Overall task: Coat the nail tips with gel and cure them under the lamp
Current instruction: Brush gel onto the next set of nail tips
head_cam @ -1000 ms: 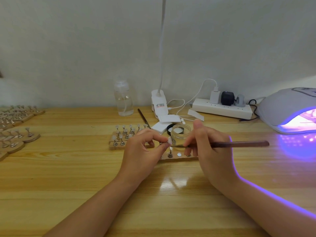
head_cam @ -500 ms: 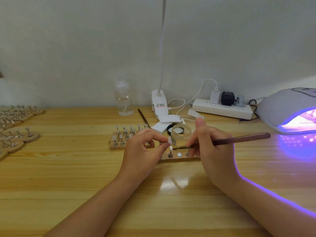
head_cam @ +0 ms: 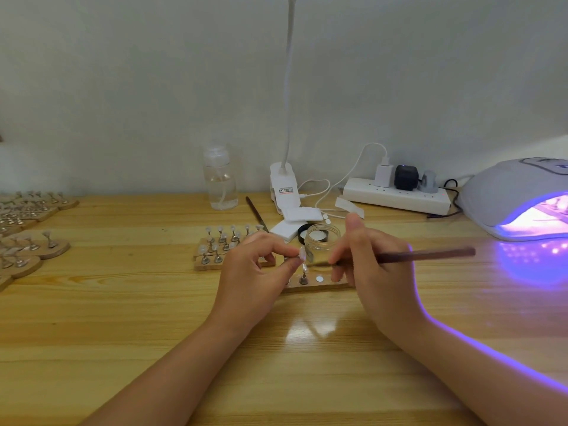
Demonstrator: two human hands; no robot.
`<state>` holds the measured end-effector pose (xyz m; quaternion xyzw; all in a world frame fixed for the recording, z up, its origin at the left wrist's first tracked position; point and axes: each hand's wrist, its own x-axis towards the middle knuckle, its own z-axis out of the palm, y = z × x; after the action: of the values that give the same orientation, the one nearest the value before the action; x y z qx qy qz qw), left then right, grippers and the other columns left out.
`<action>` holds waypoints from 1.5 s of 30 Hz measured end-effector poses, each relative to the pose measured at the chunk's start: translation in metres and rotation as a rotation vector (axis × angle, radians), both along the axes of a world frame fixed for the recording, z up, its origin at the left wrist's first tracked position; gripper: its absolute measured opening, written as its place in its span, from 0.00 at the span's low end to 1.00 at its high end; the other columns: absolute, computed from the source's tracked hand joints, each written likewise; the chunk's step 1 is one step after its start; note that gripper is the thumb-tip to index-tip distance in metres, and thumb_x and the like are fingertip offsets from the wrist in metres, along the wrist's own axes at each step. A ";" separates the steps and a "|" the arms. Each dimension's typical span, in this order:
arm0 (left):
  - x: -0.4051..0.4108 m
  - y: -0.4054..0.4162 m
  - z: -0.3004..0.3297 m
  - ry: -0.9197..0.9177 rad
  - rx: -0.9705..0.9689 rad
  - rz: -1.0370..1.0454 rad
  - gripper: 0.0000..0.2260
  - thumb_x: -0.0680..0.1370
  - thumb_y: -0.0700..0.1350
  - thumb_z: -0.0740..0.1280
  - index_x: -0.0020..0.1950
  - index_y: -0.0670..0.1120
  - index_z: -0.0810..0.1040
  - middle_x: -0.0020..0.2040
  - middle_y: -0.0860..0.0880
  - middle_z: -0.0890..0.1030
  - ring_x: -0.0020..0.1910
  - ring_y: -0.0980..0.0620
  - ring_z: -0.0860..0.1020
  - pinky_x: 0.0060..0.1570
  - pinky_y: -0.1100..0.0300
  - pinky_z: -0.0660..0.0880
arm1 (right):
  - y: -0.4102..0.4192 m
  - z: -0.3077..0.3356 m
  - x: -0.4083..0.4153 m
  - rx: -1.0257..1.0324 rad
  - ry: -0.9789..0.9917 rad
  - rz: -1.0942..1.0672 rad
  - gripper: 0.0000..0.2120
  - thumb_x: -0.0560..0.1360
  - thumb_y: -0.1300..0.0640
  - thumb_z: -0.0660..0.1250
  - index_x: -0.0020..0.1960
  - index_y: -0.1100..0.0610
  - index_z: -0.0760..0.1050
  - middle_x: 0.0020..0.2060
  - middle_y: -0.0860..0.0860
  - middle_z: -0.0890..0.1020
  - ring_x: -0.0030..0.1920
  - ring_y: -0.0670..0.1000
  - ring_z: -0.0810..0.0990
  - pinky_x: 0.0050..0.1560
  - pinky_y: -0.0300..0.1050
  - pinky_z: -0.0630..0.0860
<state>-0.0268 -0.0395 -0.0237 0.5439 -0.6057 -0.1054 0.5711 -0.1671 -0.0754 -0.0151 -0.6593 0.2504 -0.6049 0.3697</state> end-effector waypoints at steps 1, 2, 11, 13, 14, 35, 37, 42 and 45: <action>0.000 0.000 0.000 0.001 0.001 0.002 0.10 0.67 0.37 0.74 0.35 0.52 0.80 0.34 0.56 0.78 0.35 0.62 0.71 0.35 0.74 0.65 | 0.000 0.000 0.000 -0.002 -0.018 -0.008 0.21 0.74 0.45 0.60 0.27 0.55 0.75 0.21 0.54 0.75 0.20 0.43 0.72 0.26 0.29 0.66; 0.000 0.000 0.000 0.000 0.001 0.003 0.10 0.67 0.37 0.74 0.35 0.52 0.80 0.34 0.56 0.78 0.35 0.62 0.72 0.35 0.74 0.65 | 0.000 0.001 0.000 -0.020 -0.026 -0.010 0.22 0.73 0.45 0.58 0.28 0.56 0.75 0.21 0.54 0.76 0.21 0.43 0.72 0.26 0.29 0.66; 0.000 0.000 0.000 -0.022 -0.010 0.011 0.10 0.66 0.37 0.74 0.35 0.52 0.80 0.34 0.57 0.78 0.36 0.63 0.72 0.35 0.75 0.65 | 0.000 0.001 -0.001 -0.021 -0.029 0.014 0.21 0.76 0.51 0.59 0.28 0.61 0.75 0.20 0.54 0.74 0.20 0.42 0.70 0.25 0.28 0.64; 0.000 0.000 0.001 -0.017 -0.013 0.013 0.11 0.66 0.37 0.74 0.35 0.53 0.80 0.34 0.57 0.78 0.35 0.63 0.72 0.35 0.74 0.65 | 0.000 0.001 -0.001 -0.060 0.010 0.018 0.18 0.76 0.50 0.60 0.31 0.58 0.76 0.24 0.52 0.77 0.23 0.41 0.72 0.27 0.27 0.64; 0.000 0.000 0.001 -0.014 -0.011 0.012 0.11 0.66 0.36 0.74 0.35 0.53 0.80 0.34 0.57 0.78 0.35 0.63 0.72 0.35 0.74 0.65 | 0.000 0.001 -0.001 -0.052 0.030 0.023 0.18 0.76 0.50 0.60 0.32 0.58 0.76 0.25 0.52 0.78 0.23 0.41 0.72 0.27 0.27 0.64; 0.000 0.000 -0.001 0.030 -0.004 0.015 0.11 0.66 0.36 0.74 0.34 0.52 0.80 0.32 0.56 0.78 0.33 0.60 0.72 0.35 0.74 0.66 | 0.003 0.002 -0.001 -0.003 -0.016 0.024 0.24 0.74 0.44 0.57 0.27 0.58 0.75 0.19 0.55 0.74 0.20 0.43 0.71 0.26 0.30 0.65; 0.000 0.000 0.000 0.032 -0.010 0.006 0.11 0.66 0.37 0.74 0.35 0.53 0.81 0.33 0.56 0.79 0.33 0.60 0.73 0.34 0.74 0.66 | 0.001 0.002 -0.002 -0.014 -0.046 0.011 0.23 0.75 0.47 0.57 0.28 0.59 0.76 0.21 0.55 0.75 0.22 0.43 0.72 0.27 0.30 0.66; 0.000 0.000 0.001 0.036 -0.023 -0.042 0.09 0.68 0.40 0.72 0.39 0.55 0.81 0.39 0.54 0.82 0.40 0.58 0.77 0.36 0.71 0.70 | -0.004 0.003 -0.003 -0.041 -0.048 -0.089 0.18 0.78 0.51 0.55 0.36 0.56 0.77 0.30 0.52 0.81 0.26 0.44 0.74 0.29 0.31 0.69; 0.000 -0.001 0.000 0.046 -0.016 -0.067 0.09 0.68 0.40 0.71 0.42 0.53 0.81 0.41 0.50 0.80 0.41 0.58 0.76 0.37 0.71 0.71 | -0.004 0.005 -0.004 -0.011 -0.014 -0.083 0.13 0.77 0.45 0.55 0.41 0.49 0.73 0.35 0.46 0.83 0.26 0.46 0.78 0.28 0.32 0.71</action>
<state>-0.0264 -0.0401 -0.0234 0.5163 -0.6111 -0.1319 0.5853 -0.1708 -0.0792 -0.0106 -0.6462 0.2718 -0.6255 0.3424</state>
